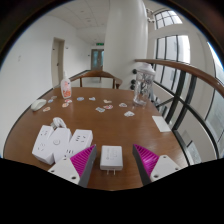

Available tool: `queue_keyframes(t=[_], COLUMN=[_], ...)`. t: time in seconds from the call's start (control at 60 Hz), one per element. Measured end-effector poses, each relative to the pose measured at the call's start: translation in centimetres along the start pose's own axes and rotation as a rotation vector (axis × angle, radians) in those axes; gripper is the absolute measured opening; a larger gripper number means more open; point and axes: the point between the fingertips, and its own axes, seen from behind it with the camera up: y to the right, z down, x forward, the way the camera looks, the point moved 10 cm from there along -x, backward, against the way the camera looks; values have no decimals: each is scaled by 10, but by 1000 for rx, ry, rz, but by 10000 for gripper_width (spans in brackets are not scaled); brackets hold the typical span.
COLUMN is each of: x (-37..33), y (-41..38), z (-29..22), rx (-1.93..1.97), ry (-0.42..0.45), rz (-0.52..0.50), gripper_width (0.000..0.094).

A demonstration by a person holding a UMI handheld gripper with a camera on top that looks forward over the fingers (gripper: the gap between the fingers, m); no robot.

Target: Unplug charger

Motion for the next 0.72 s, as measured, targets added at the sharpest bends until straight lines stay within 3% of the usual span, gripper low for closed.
queue_keyframes(t=[0.117, 0.317, 0.567, 0.717], x=[-18, -73, -156, -181], y=[-1, -10, -3, 19], z=[0, 7, 20, 33], rx=[3, 30, -37, -46], ry=[28, 73, 170, 179], rz=[-19, -69, -22, 16], gripper_width=[844, 839, 845, 847])
